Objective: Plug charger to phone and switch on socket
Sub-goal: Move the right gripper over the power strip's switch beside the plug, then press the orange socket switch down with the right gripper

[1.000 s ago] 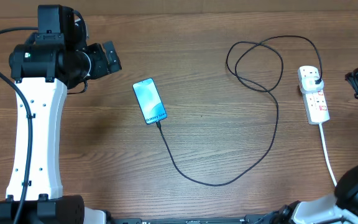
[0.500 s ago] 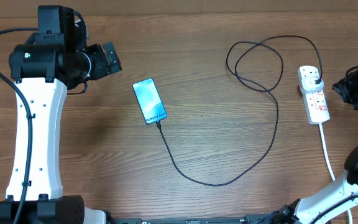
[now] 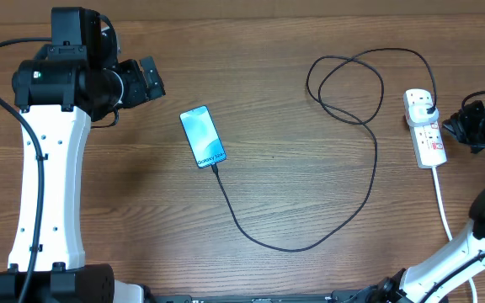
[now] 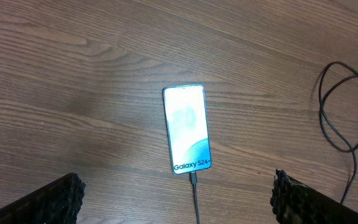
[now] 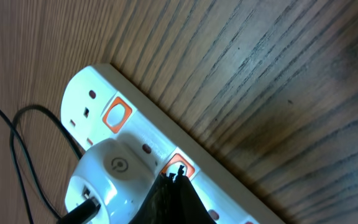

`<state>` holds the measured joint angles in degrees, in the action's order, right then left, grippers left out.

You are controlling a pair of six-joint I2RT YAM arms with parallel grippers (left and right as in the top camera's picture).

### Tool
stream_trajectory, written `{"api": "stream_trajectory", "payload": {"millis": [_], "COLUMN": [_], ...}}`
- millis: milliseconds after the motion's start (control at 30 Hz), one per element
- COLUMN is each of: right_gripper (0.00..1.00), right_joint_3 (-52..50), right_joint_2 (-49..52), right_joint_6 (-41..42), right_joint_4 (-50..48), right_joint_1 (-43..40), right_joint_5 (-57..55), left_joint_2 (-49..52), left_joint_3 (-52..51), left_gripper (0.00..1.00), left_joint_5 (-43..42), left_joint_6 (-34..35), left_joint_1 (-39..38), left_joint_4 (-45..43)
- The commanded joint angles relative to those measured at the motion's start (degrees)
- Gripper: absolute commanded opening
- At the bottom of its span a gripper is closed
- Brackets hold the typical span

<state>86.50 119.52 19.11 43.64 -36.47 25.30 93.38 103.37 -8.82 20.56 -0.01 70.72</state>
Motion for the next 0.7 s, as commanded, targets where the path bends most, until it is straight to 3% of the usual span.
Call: {"api": "stream_trajectory", "payload": {"millis": [0,667], "right_gripper": [0.04,0.04], "right_joint_3": [-0.39,-0.94], "right_joint_2": [0.31,0.31], "right_joint_6": [-0.52,0.2], "right_joint_4": [-1.29,-0.72], "right_joint_1": [1.01,3.78], "right_joint_5": [0.24,-3.43], "left_joint_2": [-0.76,-0.76], "left_joint_3": [0.61,0.61], "left_gripper": [1.0,0.99], "left_joint_5": [-1.14,-1.31], "left_joint_6": [-0.79,-0.79], "left_joint_1": [-0.04,-0.04], "left_joint_4": [-0.15,-0.2]}}
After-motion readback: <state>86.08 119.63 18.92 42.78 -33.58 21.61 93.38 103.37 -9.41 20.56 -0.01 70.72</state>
